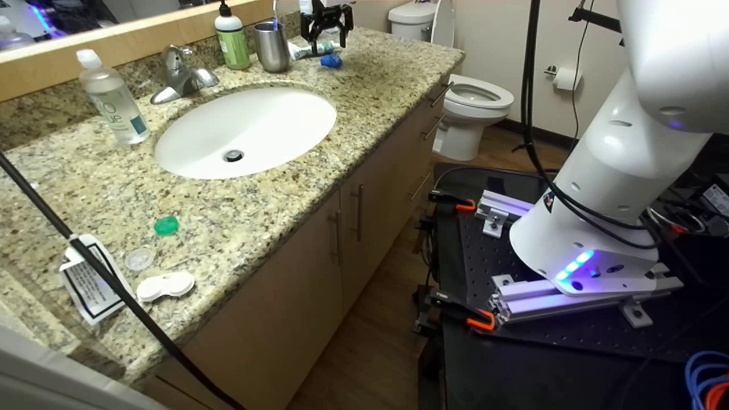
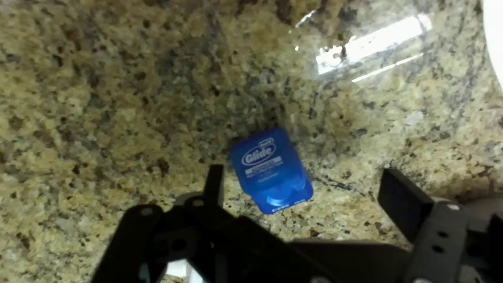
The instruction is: Move the blue object to the left side of the sink
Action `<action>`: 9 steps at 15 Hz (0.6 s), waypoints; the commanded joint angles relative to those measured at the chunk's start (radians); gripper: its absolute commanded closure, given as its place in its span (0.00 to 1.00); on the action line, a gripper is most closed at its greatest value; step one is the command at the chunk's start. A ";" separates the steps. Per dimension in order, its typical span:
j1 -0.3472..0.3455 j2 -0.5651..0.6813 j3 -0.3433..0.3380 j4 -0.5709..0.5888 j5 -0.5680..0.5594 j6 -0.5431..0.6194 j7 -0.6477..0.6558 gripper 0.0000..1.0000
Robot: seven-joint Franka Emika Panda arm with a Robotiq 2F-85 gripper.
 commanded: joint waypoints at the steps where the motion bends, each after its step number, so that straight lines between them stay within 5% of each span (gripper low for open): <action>1: -0.024 0.017 0.024 0.022 0.009 -0.002 0.009 0.00; 9: -0.030 0.040 0.026 0.047 -0.010 -0.014 0.053 0.00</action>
